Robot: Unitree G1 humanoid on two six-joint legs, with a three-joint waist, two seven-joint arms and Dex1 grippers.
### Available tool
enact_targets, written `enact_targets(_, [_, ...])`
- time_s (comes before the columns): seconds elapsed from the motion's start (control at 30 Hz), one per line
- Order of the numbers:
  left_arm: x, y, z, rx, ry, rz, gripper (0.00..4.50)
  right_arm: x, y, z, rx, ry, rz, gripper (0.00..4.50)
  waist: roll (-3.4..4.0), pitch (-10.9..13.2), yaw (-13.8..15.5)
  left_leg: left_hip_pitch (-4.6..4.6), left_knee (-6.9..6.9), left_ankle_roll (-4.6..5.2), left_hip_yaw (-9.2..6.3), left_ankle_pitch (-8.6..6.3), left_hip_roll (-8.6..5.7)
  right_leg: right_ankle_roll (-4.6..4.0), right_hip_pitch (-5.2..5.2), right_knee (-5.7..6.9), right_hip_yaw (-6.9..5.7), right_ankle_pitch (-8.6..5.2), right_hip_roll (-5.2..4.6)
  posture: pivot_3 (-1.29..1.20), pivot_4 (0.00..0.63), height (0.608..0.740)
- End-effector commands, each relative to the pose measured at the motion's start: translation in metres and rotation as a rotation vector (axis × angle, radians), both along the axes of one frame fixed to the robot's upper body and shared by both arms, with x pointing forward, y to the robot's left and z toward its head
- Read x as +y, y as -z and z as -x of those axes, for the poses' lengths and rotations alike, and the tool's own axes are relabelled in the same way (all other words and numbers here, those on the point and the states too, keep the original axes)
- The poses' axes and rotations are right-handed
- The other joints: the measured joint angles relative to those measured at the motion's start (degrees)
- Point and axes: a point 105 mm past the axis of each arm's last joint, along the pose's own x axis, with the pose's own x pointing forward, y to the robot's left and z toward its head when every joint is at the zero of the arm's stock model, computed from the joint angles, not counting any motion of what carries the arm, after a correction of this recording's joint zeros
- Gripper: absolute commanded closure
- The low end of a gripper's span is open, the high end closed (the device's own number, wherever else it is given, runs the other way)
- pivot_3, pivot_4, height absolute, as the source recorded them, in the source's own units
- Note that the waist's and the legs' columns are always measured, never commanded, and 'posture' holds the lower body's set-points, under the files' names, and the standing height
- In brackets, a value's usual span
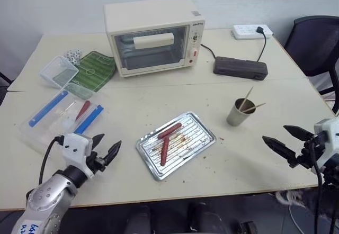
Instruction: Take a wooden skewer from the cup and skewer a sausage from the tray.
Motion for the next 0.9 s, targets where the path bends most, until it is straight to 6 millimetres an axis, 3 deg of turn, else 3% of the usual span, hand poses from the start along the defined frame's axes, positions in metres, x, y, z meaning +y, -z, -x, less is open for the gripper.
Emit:
enact_targets(0.03, [0.004, -0.008, -0.001, -0.045, -0.022, -0.018, 1.23, 0.0, -0.01, -0.003, -0.059, 0.012, 0.009, 0.0, 0.0, 0.0, 0.0, 0.0, 0.0, 0.0, 0.0, 0.0, 0.0, 0.0, 0.0, 0.0, 0.0, 0.0, 0.0, 0.0, 0.15, 0.74])
enact_targets(0.43, [0.014, -0.011, -0.002, -0.049, -0.066, 0.001, 1.23, 0.003, -0.004, -0.009, -0.041, 0.024, 0.0, 0.0, 0.0, 0.0, 0.0, 0.0, 0.0, 0.04, 0.01, -0.03, 0.03, -0.02, 0.0, -0.01, 0.01, -0.01, -0.01, 0.0, 0.15, 0.74])
enact_targets(0.57, [0.015, -0.012, -0.002, -0.05, -0.066, -0.01, 0.13, 0.001, -0.001, -0.008, -0.017, 0.039, -0.007, 0.0, 0.0, 0.0, 0.0, 0.0, 0.0, 0.04, 0.0, -0.03, 0.03, -0.02, 0.0, -0.01, 0.0, -0.01, -0.01, 0.0, 0.15, 0.74])
enact_targets(0.6, [0.016, -0.012, -0.003, -0.052, -0.066, -0.014, 0.03, 0.001, 0.0, -0.007, -0.012, 0.039, -0.002, 0.0, 0.0, 0.0, 0.0, 0.0, 0.0, 0.05, 0.01, -0.04, 0.03, -0.02, 0.0, -0.01, 0.0, -0.01, -0.01, 0.0, 0.15, 0.74])
enact_targets(0.7, [0.014, -0.015, -0.005, -0.053, -0.033, 0.002, 0.03, -0.001, -0.002, -0.009, -0.02, 0.057, -0.034, 0.0, 0.0, 0.0, 0.0, 0.0, 0.0, 0.25, 0.01, -0.15, 0.03, -0.02, 0.0, -0.01, 0.0, -0.01, -0.02, 0.0, 0.15, 0.74])
enact_targets(0.9, [0.0, -0.028, -0.006, -0.035, 0.204, 0.02, 0.03, 0.001, -0.022, -0.019, -0.082, 0.062, -0.182, 0.0, 0.03, 0.0, -0.1, 0.0, 0.0, 0.24, 0.02, -0.15, 0.04, -0.02, -0.04, 0.02, -0.03, -0.01, -0.01, 0.0, 0.15, 0.74])
